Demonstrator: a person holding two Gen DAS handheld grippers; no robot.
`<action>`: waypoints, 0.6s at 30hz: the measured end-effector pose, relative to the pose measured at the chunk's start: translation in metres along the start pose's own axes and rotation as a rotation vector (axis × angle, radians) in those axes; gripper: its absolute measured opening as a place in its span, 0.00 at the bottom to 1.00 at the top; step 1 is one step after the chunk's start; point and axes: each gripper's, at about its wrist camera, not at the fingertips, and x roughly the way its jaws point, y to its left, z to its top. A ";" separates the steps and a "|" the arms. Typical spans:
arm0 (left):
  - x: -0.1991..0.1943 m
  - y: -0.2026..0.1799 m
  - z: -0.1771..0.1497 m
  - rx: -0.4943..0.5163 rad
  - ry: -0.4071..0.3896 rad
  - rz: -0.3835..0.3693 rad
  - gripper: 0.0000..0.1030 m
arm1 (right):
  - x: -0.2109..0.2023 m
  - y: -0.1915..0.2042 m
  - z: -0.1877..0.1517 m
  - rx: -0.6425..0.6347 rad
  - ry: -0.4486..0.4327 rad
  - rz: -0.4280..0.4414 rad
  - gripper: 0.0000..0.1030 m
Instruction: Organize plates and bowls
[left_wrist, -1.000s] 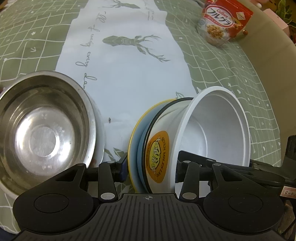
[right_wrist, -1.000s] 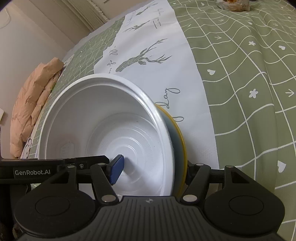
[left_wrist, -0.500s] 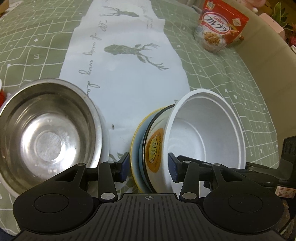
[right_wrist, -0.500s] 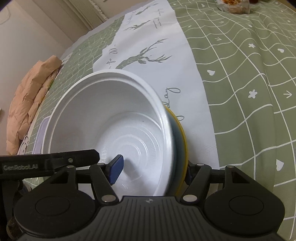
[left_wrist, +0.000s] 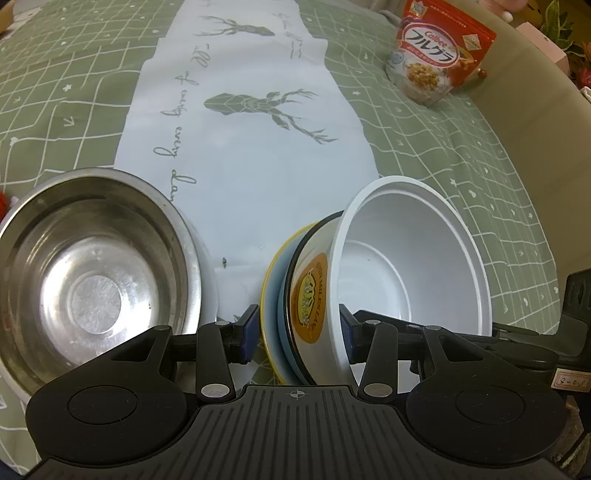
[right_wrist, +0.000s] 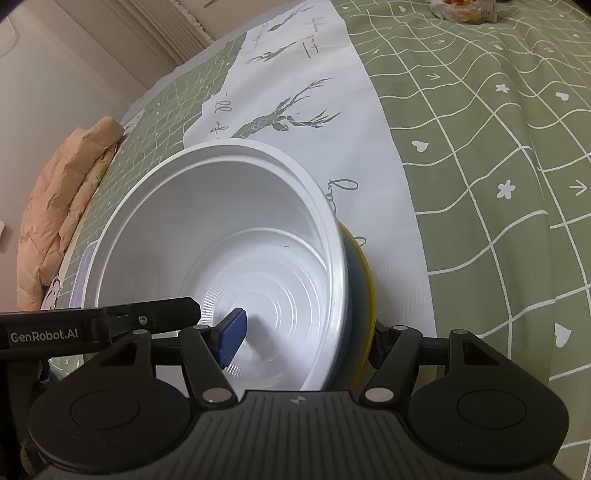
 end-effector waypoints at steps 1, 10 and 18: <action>0.000 0.000 0.000 0.002 0.000 -0.001 0.44 | 0.000 0.000 0.000 0.002 0.000 0.001 0.64; -0.009 0.003 -0.002 -0.009 -0.021 -0.014 0.43 | -0.004 -0.003 -0.003 0.008 -0.006 -0.005 0.64; -0.009 0.004 0.004 -0.020 0.009 -0.033 0.45 | 0.000 -0.010 0.001 0.046 -0.001 0.005 0.64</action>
